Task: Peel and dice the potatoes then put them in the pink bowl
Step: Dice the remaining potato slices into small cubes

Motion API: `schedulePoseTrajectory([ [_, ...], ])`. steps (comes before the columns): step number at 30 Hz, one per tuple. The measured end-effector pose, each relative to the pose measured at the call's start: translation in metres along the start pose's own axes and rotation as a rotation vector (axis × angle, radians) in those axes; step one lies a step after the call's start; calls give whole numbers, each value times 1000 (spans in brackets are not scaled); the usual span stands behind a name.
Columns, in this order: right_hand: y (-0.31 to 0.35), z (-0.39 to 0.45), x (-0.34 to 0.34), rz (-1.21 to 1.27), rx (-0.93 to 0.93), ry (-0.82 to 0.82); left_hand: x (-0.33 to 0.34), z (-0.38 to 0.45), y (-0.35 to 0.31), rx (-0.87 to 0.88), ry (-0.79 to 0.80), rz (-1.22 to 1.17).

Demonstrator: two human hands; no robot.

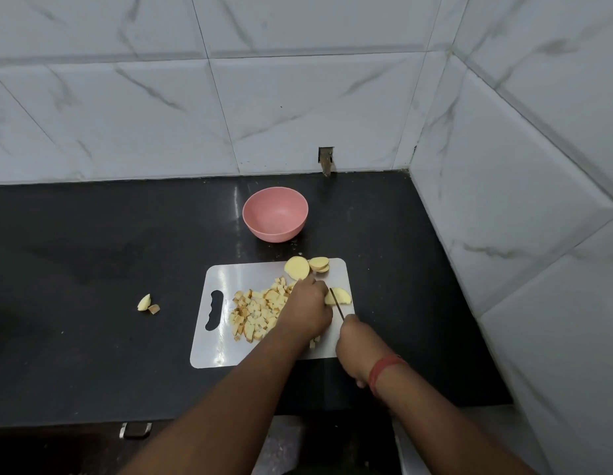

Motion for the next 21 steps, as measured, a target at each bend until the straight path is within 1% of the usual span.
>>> schedulePoseTrajectory([
  [1, 1, 3, 3, -22, -39, -4, 0, 0, 0, -10, -6, -1],
  [3, 5, 5, 3, 10, -37, -29, 0, 0, 0, -29, -14, -1],
  [4, 7, 3, 2, 31, -16, -3, 0, 0, 1, -35, -20, -4],
  [5, 6, 6, 4, 24, -33, 0, 0, 0, 1, -38, -23, -6],
  [9, 8, 6, 6, 12, -54, -5, 0, 0, 1, -12, -27, 4],
  [21, 12, 8, 11, -46, -6, 37, -3, -3, -2, 11, -71, -7],
])
Point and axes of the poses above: each hand's wrist, its own z-axis towards the middle knuckle, its own x-axis out of the palm, y = z × x, the point moved 4 cm from there along z, towards the middle knuckle, and after that the axes turned 15 degrees about x, right-handed, at the moved point
